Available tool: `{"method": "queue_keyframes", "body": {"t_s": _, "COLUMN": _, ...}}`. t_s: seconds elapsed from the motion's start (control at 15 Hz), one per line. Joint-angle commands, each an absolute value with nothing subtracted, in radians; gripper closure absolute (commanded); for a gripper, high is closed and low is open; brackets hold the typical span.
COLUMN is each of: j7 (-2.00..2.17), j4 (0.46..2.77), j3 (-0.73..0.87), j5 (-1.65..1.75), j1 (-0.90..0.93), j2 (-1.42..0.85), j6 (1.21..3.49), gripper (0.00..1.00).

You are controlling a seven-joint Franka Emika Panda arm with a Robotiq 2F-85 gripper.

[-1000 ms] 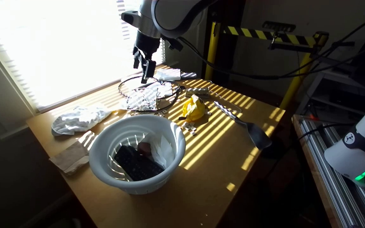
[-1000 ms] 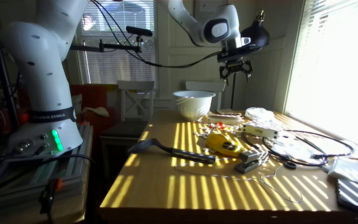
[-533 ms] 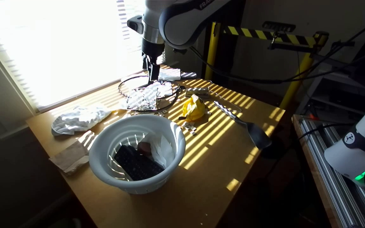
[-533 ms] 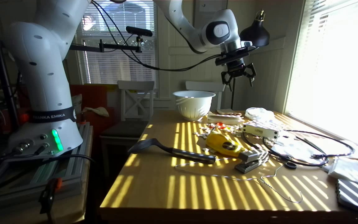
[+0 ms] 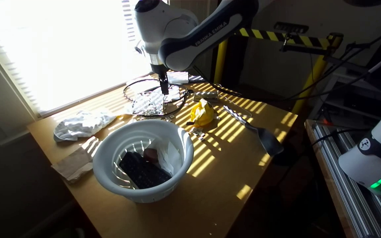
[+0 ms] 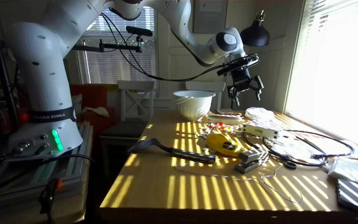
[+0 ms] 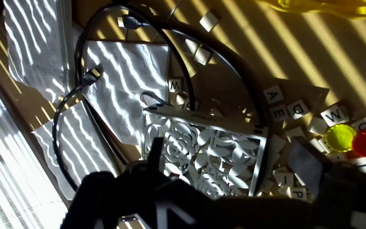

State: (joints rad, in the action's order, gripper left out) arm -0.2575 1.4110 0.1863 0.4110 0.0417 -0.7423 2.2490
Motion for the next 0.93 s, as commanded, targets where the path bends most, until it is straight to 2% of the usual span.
{"method": "queue_keyframes", "body": {"t_s": 0.0, "j7": -0.262, "j4": 1.384, "j3": 0.155, "j5": 0.433, "j1": 0.029, "j2": -0.754, "j6": 2.225, "gripper": 0.0}}
{"method": "queue_keyframes", "body": {"t_s": 0.2, "j7": -0.293, "j4": 1.357, "j3": 0.131, "j5": 0.43, "j1": 0.031, "j2": -0.761, "j6": 2.21, "gripper": 0.0}}
{"method": "queue_keyframes", "body": {"t_s": 0.87, "j7": 0.194, "j4": 1.193, "j3": 0.232, "j5": 0.427, "j1": 0.069, "j2": -0.936, "j6": 2.207, "gripper": 0.0}}
